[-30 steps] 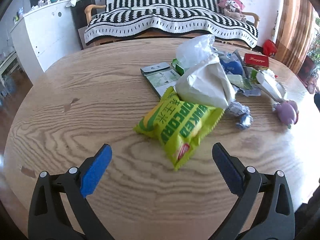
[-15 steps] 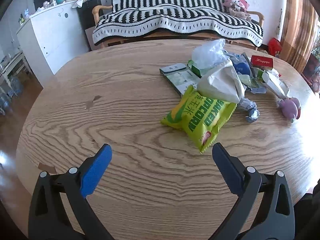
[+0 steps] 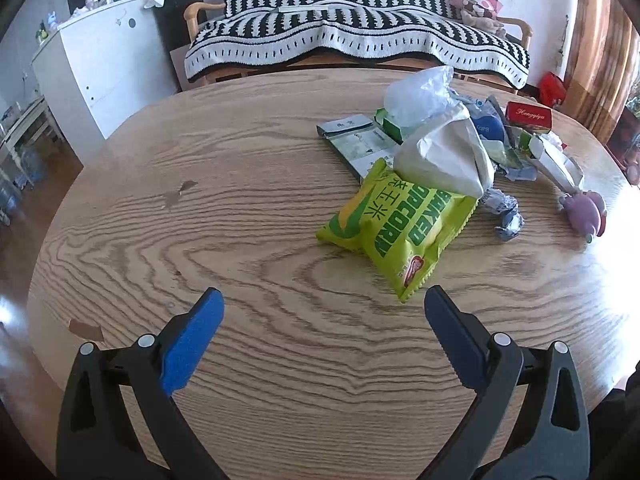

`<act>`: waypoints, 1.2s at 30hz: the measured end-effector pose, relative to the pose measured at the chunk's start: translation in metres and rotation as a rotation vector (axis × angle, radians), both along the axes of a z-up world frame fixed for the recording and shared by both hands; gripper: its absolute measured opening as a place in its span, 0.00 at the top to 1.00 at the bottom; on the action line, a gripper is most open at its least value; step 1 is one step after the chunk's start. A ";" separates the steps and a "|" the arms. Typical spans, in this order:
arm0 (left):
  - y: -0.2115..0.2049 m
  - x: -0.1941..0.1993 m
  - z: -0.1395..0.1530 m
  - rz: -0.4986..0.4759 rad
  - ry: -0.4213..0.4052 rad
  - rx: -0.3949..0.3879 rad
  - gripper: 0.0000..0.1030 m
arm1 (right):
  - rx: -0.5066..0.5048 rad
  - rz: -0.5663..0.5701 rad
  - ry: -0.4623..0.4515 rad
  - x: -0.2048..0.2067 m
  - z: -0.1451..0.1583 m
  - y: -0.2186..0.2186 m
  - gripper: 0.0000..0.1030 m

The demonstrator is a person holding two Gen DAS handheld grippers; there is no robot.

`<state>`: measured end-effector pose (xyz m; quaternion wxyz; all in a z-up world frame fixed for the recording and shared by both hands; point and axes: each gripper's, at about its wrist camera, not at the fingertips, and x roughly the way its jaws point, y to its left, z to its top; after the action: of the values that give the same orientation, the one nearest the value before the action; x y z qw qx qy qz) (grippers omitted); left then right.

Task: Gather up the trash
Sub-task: 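Grasp the purple-pink toy with the right tool while the left tool grasps the popcorn bag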

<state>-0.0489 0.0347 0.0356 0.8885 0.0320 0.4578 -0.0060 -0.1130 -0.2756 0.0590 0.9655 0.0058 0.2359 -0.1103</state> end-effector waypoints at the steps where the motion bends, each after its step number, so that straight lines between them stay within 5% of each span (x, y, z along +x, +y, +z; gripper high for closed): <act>1: 0.000 0.000 -0.001 0.002 0.001 0.000 0.05 | 0.000 -0.001 0.000 0.000 0.000 0.000 0.05; 36: -0.005 0.022 -0.009 -0.077 0.020 -0.008 0.05 | 0.046 0.072 0.032 0.005 -0.005 0.002 0.05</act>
<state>-0.0265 0.0301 0.0267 0.8830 0.0462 0.4652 -0.0424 -0.1076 -0.2735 0.0536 0.9646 0.0179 0.2538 -0.0699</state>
